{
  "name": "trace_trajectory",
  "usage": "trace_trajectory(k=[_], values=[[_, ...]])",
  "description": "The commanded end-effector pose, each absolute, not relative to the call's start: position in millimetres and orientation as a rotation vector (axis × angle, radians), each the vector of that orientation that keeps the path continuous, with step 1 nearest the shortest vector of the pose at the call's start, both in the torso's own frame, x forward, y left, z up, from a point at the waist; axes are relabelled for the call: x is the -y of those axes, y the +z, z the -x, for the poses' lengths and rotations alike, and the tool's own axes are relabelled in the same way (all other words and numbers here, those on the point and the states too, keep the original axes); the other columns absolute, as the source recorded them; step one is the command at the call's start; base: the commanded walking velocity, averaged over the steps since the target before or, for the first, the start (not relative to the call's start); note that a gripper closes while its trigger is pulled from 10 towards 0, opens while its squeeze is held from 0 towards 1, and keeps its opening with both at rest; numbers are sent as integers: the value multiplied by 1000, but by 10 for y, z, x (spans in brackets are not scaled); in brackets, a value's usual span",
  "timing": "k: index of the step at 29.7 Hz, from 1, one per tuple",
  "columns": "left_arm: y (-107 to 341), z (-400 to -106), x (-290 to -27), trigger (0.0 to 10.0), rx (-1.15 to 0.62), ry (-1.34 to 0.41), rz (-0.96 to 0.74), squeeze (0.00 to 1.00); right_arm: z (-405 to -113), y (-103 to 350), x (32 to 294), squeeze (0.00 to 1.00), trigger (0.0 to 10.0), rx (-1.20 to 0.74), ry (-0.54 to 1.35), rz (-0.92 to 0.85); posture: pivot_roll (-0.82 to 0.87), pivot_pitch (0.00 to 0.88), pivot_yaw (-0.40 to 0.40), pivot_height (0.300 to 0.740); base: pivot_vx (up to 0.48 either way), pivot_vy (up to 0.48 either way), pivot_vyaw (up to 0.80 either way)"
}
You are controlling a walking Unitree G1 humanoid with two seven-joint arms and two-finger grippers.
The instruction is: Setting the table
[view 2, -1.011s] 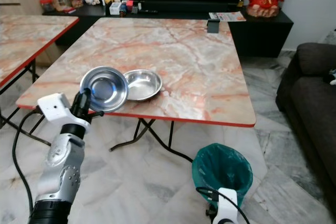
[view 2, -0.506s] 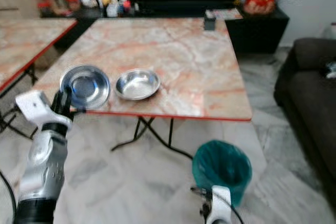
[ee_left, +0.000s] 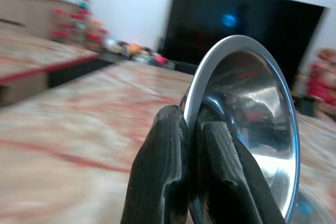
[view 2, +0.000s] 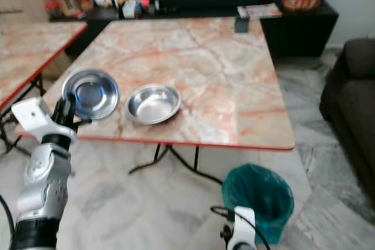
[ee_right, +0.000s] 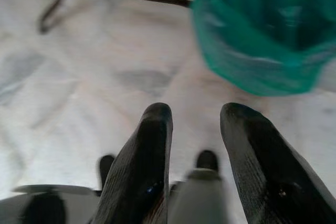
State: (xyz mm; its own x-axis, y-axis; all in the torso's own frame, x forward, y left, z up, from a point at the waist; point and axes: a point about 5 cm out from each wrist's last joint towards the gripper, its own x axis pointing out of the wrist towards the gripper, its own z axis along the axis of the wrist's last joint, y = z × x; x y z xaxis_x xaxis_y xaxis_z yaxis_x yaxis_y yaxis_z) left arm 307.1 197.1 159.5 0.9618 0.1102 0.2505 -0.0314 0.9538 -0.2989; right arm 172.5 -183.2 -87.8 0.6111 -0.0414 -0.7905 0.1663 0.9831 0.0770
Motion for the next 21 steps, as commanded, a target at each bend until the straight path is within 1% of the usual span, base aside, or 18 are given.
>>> trace_trajectory(k=[1, 14, 19, 21], values=[[1674, -3064, -2029, 10000, 293, 74, 293, 0, -1757, -865, 1807, 0, 10000, -895, -118, -154, 92, 46, 67, 740, 371, 0, 0], [1679, -3072, -1998, 10000, 280, 46, 313, 0, -1733, -877, 1798, 0, 10000, -900, -123, -159, 90, 49, 70, 740, 363, 0, 0], [1613, -3073, -1902, 10000, 223, -34, 370, 0, -1722, -883, 1788, 0, 10000, -902, -126, -166, 87, 46, 74, 740, 0, 0, 0], [1599, -3072, -1855, 10000, 211, -55, 390, 0, -1718, -883, 1798, 0, 10000, -902, -127, -165, 85, 45, 62, 740, 0, 0, 0]])
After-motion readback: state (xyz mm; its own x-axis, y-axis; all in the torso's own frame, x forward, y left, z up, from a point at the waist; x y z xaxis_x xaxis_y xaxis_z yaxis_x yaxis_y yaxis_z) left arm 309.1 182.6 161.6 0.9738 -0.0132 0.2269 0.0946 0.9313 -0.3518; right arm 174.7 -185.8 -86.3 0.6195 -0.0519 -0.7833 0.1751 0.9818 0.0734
